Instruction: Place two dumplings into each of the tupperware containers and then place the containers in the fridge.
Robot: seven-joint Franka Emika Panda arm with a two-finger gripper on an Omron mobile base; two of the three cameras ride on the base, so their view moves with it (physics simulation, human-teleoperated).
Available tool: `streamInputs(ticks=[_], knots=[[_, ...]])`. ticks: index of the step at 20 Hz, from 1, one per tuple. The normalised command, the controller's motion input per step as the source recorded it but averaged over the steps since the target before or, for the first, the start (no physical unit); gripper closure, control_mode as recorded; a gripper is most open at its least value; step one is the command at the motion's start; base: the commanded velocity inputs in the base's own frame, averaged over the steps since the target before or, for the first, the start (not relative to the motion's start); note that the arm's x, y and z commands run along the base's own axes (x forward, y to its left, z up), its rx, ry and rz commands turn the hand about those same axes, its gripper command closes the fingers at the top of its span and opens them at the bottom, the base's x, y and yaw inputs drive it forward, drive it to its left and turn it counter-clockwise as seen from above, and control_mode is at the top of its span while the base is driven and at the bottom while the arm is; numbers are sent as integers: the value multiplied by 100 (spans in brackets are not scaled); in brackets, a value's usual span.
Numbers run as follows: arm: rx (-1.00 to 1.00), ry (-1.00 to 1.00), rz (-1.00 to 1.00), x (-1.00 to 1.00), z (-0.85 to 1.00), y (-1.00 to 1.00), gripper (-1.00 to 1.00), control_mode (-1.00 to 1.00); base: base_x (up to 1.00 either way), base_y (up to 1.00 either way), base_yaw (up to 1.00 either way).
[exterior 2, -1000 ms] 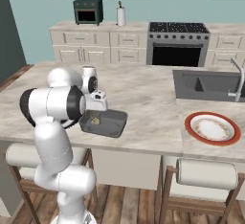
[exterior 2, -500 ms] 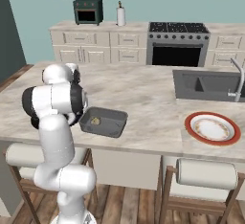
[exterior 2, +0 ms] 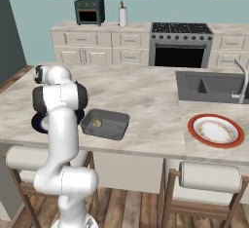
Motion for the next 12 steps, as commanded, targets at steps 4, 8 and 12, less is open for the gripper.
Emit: streamInputs(ticks=[4,8,12], knots=[[2,-40,0,0,-38,32,-100,-100,0,0,0],[4,-26,0,3,-40,33,-100,-100,0,0,0],[1,-17,0,8,-60,38,-100,-100,0,0,0]])
